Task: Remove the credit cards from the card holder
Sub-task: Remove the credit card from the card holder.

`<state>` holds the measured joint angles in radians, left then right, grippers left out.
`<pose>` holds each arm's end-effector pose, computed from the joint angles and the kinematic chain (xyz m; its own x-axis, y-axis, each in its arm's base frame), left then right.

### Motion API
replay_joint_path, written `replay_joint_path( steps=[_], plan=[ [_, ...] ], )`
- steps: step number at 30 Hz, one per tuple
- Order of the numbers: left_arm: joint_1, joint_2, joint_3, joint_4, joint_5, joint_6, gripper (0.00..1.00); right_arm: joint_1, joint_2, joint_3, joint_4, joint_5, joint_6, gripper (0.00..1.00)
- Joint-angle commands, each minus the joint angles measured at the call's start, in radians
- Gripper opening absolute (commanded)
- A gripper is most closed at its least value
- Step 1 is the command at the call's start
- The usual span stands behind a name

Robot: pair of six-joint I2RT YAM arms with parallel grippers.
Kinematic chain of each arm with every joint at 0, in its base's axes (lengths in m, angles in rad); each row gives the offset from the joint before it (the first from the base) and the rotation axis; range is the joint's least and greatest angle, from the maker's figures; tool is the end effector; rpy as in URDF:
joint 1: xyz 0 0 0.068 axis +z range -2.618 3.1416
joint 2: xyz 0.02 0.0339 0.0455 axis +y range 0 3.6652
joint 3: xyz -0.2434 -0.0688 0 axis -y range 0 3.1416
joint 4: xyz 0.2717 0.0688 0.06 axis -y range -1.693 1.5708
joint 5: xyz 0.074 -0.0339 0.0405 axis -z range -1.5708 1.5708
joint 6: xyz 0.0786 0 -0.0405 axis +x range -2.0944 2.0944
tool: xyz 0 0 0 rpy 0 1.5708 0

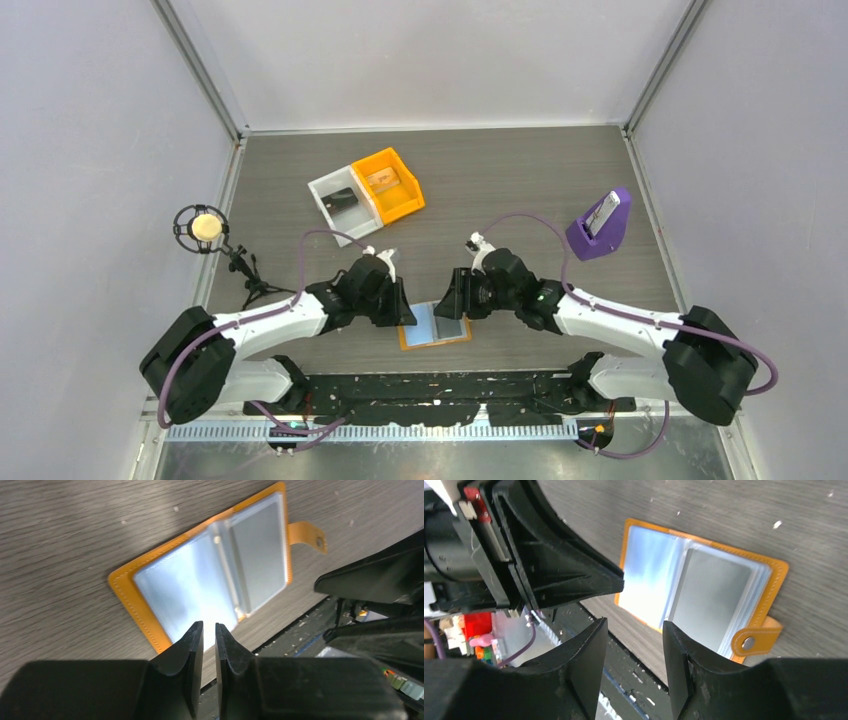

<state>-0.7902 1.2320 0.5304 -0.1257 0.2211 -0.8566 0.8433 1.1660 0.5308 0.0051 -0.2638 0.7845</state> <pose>0.1900 -0.2163 0.1026 -0.9420 -0.0965 -0.3214 0.1311 0.7758 -0.6172 0.1839 0.2373 0.1360 -0.8857 0.0309 -0.4633 -0.3326 0.6539 0.6795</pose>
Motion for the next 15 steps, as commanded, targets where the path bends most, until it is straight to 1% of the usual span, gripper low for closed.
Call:
replay_joint_path(
  steps=[1,4,9,15],
  plan=[
    [-0.002,0.002,-0.032,0.044,-0.053,-0.002,0.17,0.004,0.057,0.062,0.003,0.081,-0.021,0.51],
    [-0.002,0.034,-0.045,0.064,-0.051,-0.004,0.17,0.004,0.077,0.063,-0.018,0.107,-0.028,0.49],
    [-0.001,0.061,-0.093,0.142,-0.048,-0.027,0.17,0.002,0.101,0.061,-0.068,0.169,-0.067,0.49],
    [-0.001,0.055,-0.097,0.130,-0.061,-0.024,0.17,0.000,0.135,0.043,-0.071,0.174,-0.062,0.49]
  ],
)
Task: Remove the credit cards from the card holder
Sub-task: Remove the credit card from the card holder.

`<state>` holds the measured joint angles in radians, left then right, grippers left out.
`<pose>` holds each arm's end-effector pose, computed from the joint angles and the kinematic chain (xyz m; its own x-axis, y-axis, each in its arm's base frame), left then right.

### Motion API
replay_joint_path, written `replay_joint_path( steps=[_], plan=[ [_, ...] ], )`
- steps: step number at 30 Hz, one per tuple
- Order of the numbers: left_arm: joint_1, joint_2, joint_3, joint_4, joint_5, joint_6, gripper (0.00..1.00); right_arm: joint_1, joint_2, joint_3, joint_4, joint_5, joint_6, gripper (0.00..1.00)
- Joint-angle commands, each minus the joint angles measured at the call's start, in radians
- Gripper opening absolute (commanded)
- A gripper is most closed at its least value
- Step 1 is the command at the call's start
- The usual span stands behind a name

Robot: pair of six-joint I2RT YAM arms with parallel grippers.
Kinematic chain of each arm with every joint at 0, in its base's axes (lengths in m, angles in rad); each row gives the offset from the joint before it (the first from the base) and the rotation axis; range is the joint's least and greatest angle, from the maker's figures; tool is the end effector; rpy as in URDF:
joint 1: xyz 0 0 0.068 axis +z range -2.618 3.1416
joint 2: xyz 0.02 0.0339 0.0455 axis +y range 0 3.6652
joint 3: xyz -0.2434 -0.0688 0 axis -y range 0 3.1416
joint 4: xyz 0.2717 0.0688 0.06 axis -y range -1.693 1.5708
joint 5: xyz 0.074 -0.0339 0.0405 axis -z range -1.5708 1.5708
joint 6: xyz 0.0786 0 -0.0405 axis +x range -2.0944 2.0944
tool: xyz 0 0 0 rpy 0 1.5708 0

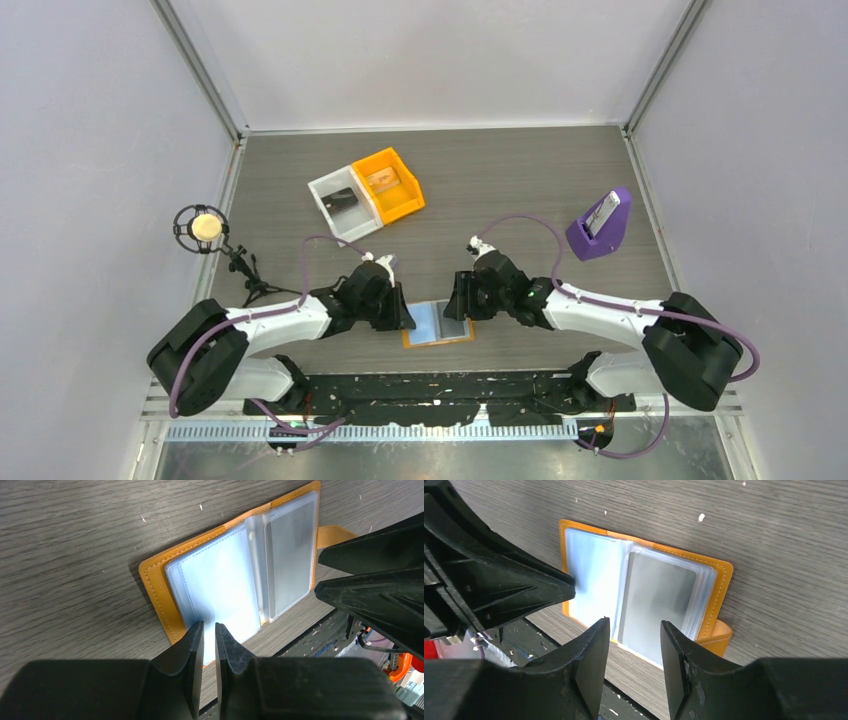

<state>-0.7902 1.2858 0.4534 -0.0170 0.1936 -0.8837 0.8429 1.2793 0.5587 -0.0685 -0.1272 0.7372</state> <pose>0.1853 -0.2086 0.0731 -0.9433 -0.1257 -0.3072 0.0905 0.7932 -0.6022 0.1927 0.2312 0.1046 -0.8874 0.0065 -0.4610 -0.2749 0.7954 0.5402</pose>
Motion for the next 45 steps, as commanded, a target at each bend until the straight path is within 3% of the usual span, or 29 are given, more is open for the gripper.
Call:
replay_joint_path(
  steps=[1,20,31,38,45],
  plan=[
    [-0.001,-0.004,-0.022,0.020,-0.041,0.003,0.17,0.001,0.027,0.013,0.007,0.037,-0.011,0.49],
    [-0.002,0.008,-0.016,0.012,-0.021,-0.001,0.17,0.001,0.072,0.026,-0.075,0.097,-0.030,0.49],
    [-0.001,0.014,-0.021,0.011,-0.011,-0.008,0.17,0.001,0.086,0.016,-0.009,0.041,-0.006,0.48],
    [-0.003,0.024,-0.026,0.044,-0.005,-0.011,0.17,-0.001,0.054,-0.040,0.158,-0.033,0.063,0.47],
    [-0.004,0.035,-0.027,0.051,-0.003,-0.011,0.17,0.000,0.017,-0.053,0.203,-0.055,0.098,0.47]
  ],
)
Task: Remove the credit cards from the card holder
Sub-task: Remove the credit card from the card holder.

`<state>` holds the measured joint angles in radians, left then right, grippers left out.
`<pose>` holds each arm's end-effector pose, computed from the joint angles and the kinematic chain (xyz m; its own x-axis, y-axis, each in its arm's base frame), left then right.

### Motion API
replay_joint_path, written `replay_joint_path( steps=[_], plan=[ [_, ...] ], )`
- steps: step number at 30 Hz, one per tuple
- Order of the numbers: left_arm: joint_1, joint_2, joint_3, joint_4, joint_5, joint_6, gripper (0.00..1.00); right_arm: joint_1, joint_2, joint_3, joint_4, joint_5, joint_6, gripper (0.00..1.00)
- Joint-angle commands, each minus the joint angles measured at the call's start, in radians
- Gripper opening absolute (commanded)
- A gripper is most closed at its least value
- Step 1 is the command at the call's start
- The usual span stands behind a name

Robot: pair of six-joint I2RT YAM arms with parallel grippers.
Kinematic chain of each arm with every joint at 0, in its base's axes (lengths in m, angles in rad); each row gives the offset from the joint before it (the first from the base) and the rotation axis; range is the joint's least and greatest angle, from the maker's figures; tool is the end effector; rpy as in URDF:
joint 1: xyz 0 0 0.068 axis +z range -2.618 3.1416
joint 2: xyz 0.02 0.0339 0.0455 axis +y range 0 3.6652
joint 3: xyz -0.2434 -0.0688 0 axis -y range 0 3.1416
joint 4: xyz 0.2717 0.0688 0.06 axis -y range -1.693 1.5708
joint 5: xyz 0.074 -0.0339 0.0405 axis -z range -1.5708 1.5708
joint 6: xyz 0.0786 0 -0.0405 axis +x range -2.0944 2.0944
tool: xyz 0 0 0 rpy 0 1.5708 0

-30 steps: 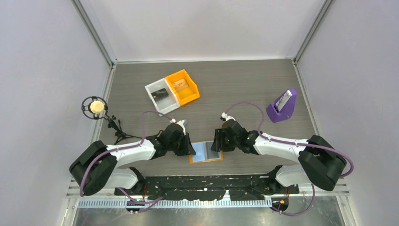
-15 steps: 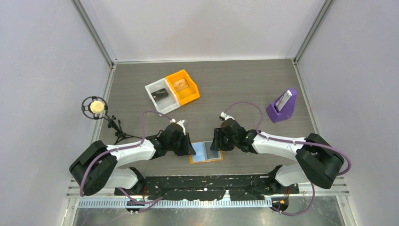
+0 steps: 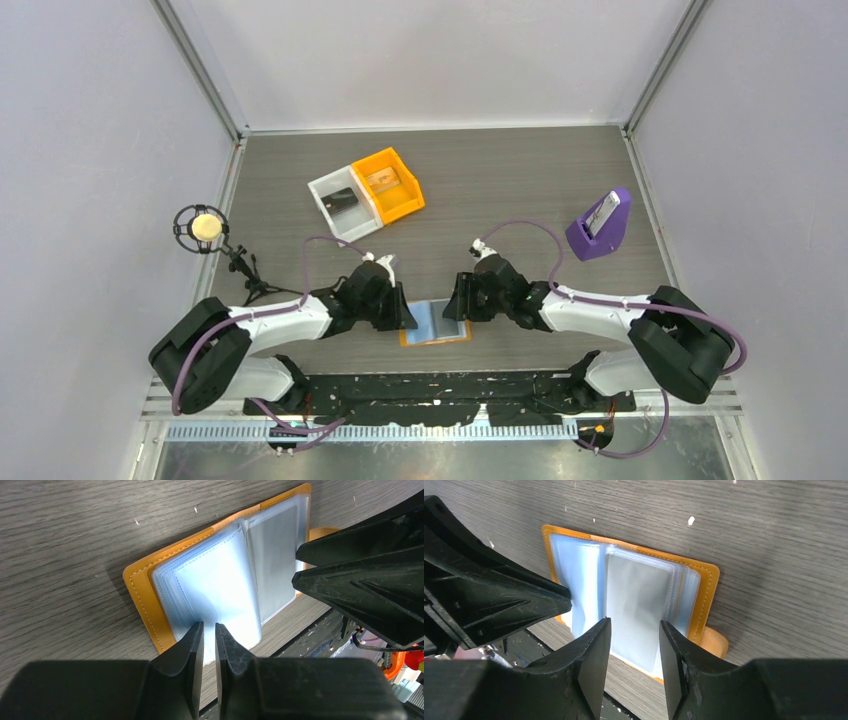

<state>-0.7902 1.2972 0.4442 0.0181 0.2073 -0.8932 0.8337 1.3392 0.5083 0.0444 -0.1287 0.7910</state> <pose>0.1851 -0.2099 0.0708 -0.9444 -0.1299 -0.3020 0.0905 0.7805 -0.6186 0.1935 0.2281 0.0826 -0.9000 0.0577 -0.4320 -0.2208 0.7942 0.5661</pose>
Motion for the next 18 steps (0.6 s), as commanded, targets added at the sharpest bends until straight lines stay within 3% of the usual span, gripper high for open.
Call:
replay_joint_path(
  steps=[1,12,18],
  plan=[
    [-0.004,0.024,-0.018,0.016,-0.017,-0.001,0.17,0.009,-0.053,0.002,0.089,-0.055,0.044,0.47],
    [-0.008,0.006,-0.005,-0.014,-0.033,0.003,0.17,0.007,-0.126,0.013,0.056,-0.041,0.052,0.47],
    [-0.009,-0.096,0.015,-0.139,-0.096,0.022,0.20,0.003,-0.120,0.019,-0.035,0.015,0.019,0.48]
  ],
)
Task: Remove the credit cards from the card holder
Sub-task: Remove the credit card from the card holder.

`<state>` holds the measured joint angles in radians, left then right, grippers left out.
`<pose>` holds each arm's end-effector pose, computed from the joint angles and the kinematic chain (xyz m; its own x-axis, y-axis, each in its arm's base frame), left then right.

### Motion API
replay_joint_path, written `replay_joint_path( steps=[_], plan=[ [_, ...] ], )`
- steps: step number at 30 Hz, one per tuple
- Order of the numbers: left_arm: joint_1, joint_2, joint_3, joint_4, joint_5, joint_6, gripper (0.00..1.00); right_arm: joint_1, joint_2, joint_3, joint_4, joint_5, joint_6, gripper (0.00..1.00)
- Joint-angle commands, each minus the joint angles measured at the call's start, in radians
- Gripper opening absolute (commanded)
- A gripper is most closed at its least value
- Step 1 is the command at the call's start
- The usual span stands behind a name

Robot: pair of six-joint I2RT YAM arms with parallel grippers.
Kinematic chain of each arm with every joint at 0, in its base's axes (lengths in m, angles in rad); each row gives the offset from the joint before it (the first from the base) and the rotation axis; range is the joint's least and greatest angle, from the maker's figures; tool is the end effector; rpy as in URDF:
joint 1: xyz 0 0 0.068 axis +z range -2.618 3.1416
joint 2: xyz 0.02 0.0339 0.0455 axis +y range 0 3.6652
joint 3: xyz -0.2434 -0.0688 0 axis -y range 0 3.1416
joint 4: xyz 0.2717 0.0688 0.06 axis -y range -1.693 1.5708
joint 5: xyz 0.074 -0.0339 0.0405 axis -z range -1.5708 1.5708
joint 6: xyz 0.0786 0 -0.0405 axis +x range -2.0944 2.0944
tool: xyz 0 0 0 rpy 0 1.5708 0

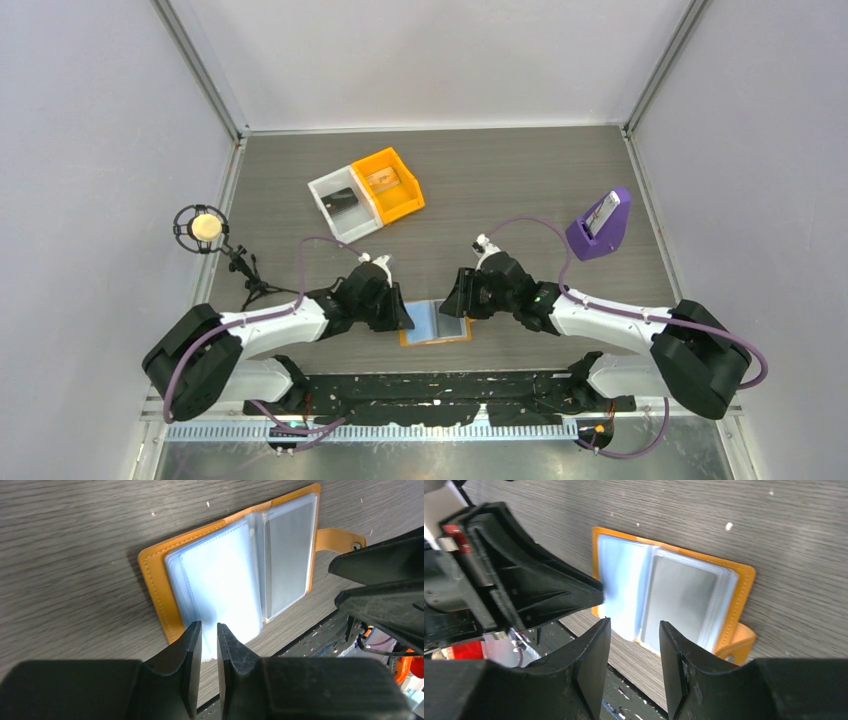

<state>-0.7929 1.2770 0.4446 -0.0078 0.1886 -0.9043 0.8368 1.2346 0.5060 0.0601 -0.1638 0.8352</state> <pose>0.1844 -0.2082 0.0733 -0.9422 -0.1437 -0.3028 0.0761 0.7881 -0.6108 0.1923 0.2323 0.1132 -0.8853 0.1107 -0.4517 -0.2413 0.7209 0.6497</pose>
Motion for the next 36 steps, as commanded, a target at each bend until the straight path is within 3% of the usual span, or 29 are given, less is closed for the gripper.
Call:
replay_joint_path(
  steps=[1,5,13,36],
  plan=[
    [-0.007,-0.091,0.017,-0.132,-0.090,0.039,0.22,-0.001,-0.012,0.020,-0.073,0.052,-0.026,0.48],
    [-0.006,-0.121,0.026,-0.183,-0.113,0.054,0.27,-0.001,0.005,0.008,-0.081,0.051,-0.024,0.48],
    [-0.010,-0.071,0.023,-0.138,-0.085,0.057,0.37,-0.001,0.068,0.002,-0.070,0.030,-0.024,0.52],
    [-0.029,-0.030,0.023,-0.083,-0.034,0.038,0.32,0.001,0.089,0.024,-0.138,0.074,-0.060,0.52]
  ],
)
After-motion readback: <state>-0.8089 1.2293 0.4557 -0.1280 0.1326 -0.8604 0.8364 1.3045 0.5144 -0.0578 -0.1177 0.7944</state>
